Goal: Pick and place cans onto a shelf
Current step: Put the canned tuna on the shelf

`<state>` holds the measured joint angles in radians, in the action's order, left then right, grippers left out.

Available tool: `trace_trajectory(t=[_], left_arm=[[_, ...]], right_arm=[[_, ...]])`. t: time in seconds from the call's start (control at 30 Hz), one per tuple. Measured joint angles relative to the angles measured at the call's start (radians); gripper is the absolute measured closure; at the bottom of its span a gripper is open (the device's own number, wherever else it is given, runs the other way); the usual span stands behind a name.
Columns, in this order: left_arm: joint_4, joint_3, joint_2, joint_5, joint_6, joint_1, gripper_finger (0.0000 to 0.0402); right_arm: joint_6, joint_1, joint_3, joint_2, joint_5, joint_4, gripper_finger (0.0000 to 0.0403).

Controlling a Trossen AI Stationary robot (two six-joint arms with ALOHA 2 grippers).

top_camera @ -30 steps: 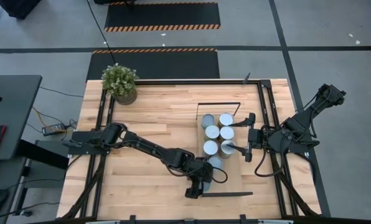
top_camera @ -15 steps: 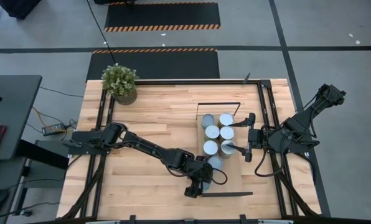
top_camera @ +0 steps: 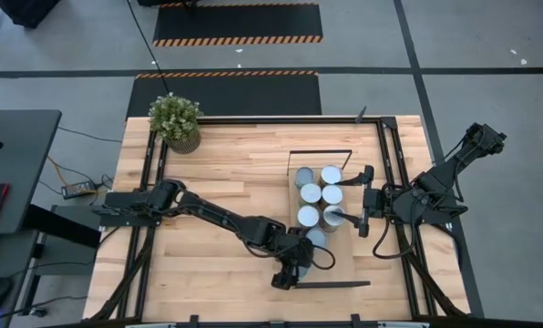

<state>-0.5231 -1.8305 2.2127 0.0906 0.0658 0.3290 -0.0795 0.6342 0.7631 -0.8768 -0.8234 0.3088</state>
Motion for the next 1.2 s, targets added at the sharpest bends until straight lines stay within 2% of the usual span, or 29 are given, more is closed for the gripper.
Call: trace_trajectory(t=[0.3,0.47,0.77,1.0,1.2], left_arm=[[-0.224,-0.15,-0.003,-0.01,-0.002,-0.002,0.001],[-0.38,-0.168,-0.001,-0.018,-0.002,0.006,0.001],[-0.375,-0.087,0.0,-0.194,-0.026,0.056,0.001],[-0.327,-0.054,0.0,-0.482,-0.028,0.085,0.001],[-0.24,-0.043,0.0,-0.502,-0.023,0.096,0.001]], right_arm=[[0.0,0.0,0.0,0.0,0.0,0.0,0.0028],[0.0,0.0,0.0,0.0,0.008,0.0,0.0028],[0.002,0.0,0.0,0.0,0.055,0.006,0.0028],[-0.007,0.0,0.0,0.0,0.067,0.015,0.0028],[-0.007,0.0,0.0,0.0,0.067,0.015,0.0028]])
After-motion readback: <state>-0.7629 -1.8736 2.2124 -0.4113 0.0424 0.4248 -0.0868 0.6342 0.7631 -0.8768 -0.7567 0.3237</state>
